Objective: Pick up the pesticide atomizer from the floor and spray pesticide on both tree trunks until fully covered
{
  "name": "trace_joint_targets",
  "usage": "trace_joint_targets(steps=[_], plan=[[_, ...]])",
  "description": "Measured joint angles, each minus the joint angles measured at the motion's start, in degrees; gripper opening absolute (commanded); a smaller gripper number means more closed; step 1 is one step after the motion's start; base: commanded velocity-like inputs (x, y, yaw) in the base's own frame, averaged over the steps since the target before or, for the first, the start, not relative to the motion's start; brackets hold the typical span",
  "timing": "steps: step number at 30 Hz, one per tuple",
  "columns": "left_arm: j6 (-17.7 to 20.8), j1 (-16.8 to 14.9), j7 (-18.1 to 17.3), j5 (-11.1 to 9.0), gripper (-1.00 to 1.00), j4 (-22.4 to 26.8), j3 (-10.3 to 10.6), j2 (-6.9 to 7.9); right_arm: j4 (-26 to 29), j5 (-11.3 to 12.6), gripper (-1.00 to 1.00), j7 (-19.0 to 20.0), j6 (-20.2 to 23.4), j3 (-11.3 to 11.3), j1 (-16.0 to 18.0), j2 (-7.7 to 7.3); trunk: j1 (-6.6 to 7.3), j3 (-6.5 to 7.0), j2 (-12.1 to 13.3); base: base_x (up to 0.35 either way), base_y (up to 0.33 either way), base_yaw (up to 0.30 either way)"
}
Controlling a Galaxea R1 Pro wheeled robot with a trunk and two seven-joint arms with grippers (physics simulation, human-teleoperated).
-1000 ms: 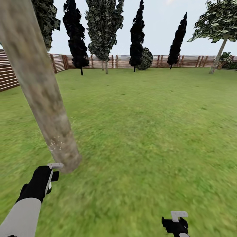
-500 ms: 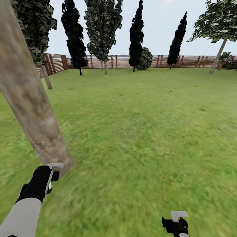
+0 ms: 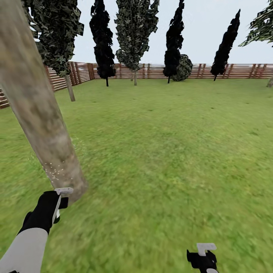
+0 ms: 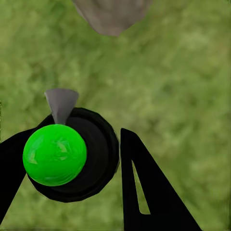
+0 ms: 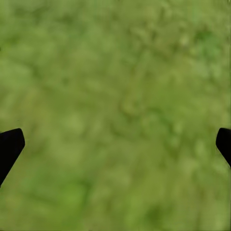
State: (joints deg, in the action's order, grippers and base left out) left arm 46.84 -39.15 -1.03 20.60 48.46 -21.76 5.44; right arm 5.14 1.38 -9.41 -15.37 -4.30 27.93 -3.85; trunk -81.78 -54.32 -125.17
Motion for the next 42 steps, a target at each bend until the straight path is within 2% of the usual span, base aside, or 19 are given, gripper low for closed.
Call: trace_joint_targets(steps=[5,9,20,30,32,33,36,38,42], plan=[[0.0,0.0,0.0,-0.2,-1.00,0.0,-0.1,0.03,0.0,0.0,1.00,0.0,0.0,0.0,0.0,0.00,0.00,0.00,0.0,0.182,-0.240,0.277],[-0.1,0.0,0.1,-2.5,-1.00,0.1,-0.1,0.11,0.0,0.0,1.00,0.0,0.0,0.0,0.0,0.00,0.01,0.00,0.0,0.234,-0.195,0.209],[-0.1,0.0,0.1,-2.7,-1.00,0.1,0.0,0.10,0.0,0.0,1.00,0.0,0.0,0.0,0.0,0.04,0.01,0.00,0.0,0.231,-0.200,0.029],[-0.1,0.0,-0.1,-2.9,-1.00,0.1,0.1,-0.04,0.0,0.0,1.00,0.0,0.0,0.0,0.0,0.09,0.00,0.00,0.0,0.188,-0.197,0.263],[-0.1,-0.1,-0.3,-4.6,-1.00,0.1,0.4,-0.48,0.1,0.0,1.00,0.0,0.0,0.0,0.0,0.09,-0.01,0.00,0.0,0.038,-0.032,0.277],[-0.1,-0.5,-0.5,-5.5,-1.00,0.1,0.6,-0.60,0.0,0.0,1.00,0.0,0.0,0.0,0.0,0.09,-0.02,0.00,0.0,0.008,-0.007,0.277],[0.2,-1.3,-0.6,-5.8,-1.00,0.1,1.0,-0.94,0.1,0.0,1.00,0.1,0.0,0.0,0.0,0.09,-0.02,0.00,0.0,0.002,-0.002,0.277],[1.2,-4.5,-0.6,-5.6,-1.00,-0.5,1.1,-0.92,0.1,0.0,1.00,0.1,0.1,0.0,0.0,0.09,-0.02,0.01,0.0,0.000,0.000,0.277],[3.8,-7.6,-0.5,-5.4,-1.00,-0.3,1.1,-0.24,0.1,0.0,1.00,0.1,0.0,0.0,0.0,0.09,-0.02,0.00,0.0,0.000,0.000,0.240]])
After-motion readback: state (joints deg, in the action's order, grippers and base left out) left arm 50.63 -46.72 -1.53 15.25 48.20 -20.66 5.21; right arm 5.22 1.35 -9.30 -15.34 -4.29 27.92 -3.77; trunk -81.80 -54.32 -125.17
